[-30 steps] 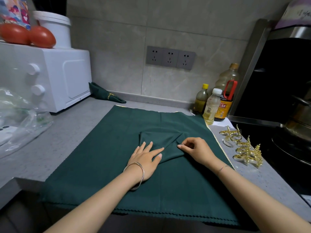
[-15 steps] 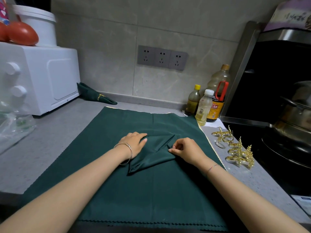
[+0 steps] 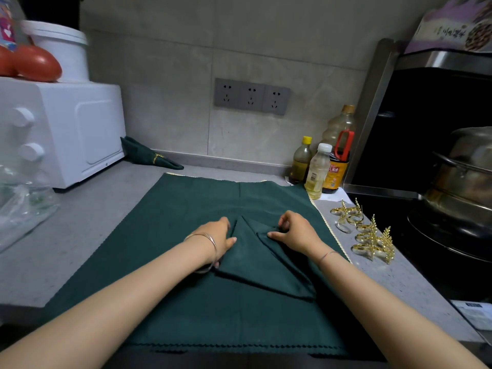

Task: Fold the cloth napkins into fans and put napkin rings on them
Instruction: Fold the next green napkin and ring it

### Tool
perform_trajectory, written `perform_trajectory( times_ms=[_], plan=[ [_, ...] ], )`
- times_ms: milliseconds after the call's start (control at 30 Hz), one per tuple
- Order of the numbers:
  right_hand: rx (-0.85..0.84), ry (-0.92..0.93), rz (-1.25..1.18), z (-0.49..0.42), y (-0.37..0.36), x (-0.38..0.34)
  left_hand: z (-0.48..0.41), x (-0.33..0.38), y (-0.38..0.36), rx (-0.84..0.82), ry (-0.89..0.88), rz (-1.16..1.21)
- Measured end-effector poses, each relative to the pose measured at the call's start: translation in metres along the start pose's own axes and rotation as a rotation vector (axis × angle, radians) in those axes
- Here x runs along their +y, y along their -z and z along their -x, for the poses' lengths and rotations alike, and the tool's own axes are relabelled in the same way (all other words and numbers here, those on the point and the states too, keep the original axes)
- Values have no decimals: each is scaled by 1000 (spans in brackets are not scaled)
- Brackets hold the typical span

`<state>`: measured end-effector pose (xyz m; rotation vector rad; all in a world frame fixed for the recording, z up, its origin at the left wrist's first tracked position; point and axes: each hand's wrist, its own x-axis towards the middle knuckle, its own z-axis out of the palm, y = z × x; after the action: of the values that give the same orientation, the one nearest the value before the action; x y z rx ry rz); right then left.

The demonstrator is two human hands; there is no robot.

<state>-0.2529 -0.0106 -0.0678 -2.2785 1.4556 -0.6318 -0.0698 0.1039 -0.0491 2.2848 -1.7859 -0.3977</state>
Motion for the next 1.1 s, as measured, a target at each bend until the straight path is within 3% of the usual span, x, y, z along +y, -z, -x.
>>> perform_trajectory(
  times_ms=[133,233,333,433,633,833,933,1100],
  plan=[
    [7,-72,-78,5,-7,3,20,16,-14,-91,-21,155],
    [40,-50,-36,10,-10,2,20,25,-15,55,-44,-121],
    [107,26,-3,17,-15,2,11,31,-19,178,-188,-232],
    [151,84,9,19,-19,4,0,35,-28,84,-346,-286],
    [145,116,-41,19,-20,8,-5,33,-44,-44,-320,-264],
    [15,289,-122,34,0,25,-6,30,-48,-36,-328,-222],
    [-109,291,-161,54,14,43,-6,29,-49,-40,-332,-215],
    [-169,284,-150,89,35,56,-8,29,-50,-40,-331,-211]
  ],
)
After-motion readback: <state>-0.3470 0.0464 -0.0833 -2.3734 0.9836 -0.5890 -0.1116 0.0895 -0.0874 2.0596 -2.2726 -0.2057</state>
